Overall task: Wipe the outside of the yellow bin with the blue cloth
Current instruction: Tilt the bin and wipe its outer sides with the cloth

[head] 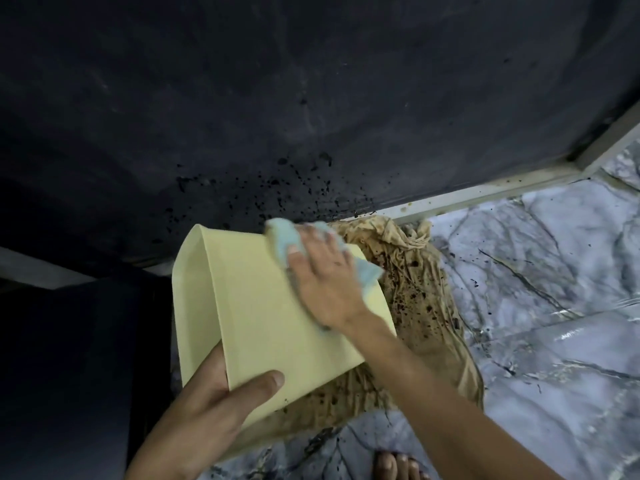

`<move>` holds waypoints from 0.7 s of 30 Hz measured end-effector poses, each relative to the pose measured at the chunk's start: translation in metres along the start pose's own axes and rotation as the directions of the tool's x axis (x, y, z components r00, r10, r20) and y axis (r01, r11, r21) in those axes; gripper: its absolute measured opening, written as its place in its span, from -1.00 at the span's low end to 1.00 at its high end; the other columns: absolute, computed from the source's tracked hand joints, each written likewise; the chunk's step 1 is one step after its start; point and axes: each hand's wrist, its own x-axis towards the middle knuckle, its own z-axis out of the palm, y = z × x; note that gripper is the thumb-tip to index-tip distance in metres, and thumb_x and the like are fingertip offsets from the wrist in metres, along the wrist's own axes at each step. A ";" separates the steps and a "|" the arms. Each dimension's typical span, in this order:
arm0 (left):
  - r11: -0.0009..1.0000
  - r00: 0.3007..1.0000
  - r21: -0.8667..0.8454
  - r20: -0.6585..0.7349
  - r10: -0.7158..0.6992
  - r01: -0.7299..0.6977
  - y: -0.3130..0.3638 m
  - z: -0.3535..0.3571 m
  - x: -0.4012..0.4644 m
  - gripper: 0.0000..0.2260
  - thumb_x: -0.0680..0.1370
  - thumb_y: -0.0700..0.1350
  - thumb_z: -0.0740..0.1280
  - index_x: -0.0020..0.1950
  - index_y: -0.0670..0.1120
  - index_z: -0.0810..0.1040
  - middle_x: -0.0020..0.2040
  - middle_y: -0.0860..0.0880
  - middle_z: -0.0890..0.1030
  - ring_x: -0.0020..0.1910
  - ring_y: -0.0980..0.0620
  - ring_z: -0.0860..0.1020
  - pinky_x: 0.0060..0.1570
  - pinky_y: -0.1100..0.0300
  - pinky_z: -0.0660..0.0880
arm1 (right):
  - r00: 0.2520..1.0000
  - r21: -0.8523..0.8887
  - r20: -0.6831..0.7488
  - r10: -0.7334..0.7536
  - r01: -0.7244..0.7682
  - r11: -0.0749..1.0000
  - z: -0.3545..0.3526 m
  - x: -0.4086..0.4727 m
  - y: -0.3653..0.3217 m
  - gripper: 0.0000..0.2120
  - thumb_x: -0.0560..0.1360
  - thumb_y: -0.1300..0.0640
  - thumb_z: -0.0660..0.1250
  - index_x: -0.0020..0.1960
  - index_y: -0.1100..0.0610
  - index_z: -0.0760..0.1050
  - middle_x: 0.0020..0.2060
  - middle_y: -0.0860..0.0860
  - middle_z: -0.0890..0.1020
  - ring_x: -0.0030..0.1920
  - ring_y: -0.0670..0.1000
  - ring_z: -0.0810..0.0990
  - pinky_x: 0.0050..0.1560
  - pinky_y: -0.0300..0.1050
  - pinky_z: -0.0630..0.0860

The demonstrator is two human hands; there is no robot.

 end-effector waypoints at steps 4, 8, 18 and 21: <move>1.000 0.999 0.002 0.040 0.000 0.000 -0.002 -0.004 -0.003 -0.48 0.46 -0.27 0.46 0.39 0.05 0.57 0.25 -0.01 0.75 0.30 0.00 0.67 0.39 -0.10 0.47 | 0.914 0.020 -0.026 -0.405 0.405 0.914 0.013 -0.051 -0.029 -0.50 0.69 -0.15 -0.03 0.60 -0.19 -0.03 0.62 -0.20 0.00 0.61 -0.10 -0.20 0.57 0.04 -0.28; 0.996 0.997 -0.061 0.020 -0.071 0.072 -0.009 -0.013 -0.005 -0.52 0.46 -0.32 0.51 0.31 0.06 0.61 0.20 0.05 0.77 0.26 0.05 0.69 0.26 0.07 0.52 | 0.947 -0.090 -0.114 -0.300 0.291 0.953 0.014 -0.058 0.058 -0.46 0.64 -0.25 -0.07 0.60 -0.18 0.05 0.61 -0.18 0.08 0.62 -0.10 -0.09 0.59 0.19 -0.05; 0.988 0.999 -0.150 0.051 -0.018 0.025 0.012 -0.003 0.004 -0.55 0.51 -0.45 0.40 0.25 0.00 0.65 0.12 -0.01 0.80 0.10 0.06 0.75 0.03 0.16 0.69 | 0.960 0.073 -0.061 -0.275 0.279 0.958 0.024 -0.092 -0.008 -0.48 0.66 -0.17 -0.15 0.60 -0.20 -0.09 0.62 -0.21 -0.05 0.60 -0.14 -0.22 0.58 -0.01 -0.29; 0.979 0.995 -0.200 0.103 -0.007 0.027 0.038 -0.018 0.018 -0.43 0.12 -0.10 0.73 0.11 -0.10 0.75 0.07 -0.15 0.80 -0.09 -0.04 0.80 -0.24 0.11 0.71 | 0.923 -0.034 -0.105 -0.370 0.369 0.929 0.023 -0.104 0.044 -0.49 0.67 -0.08 -0.01 0.61 -0.14 0.04 0.62 -0.19 0.08 0.62 -0.05 -0.03 0.59 0.13 -0.08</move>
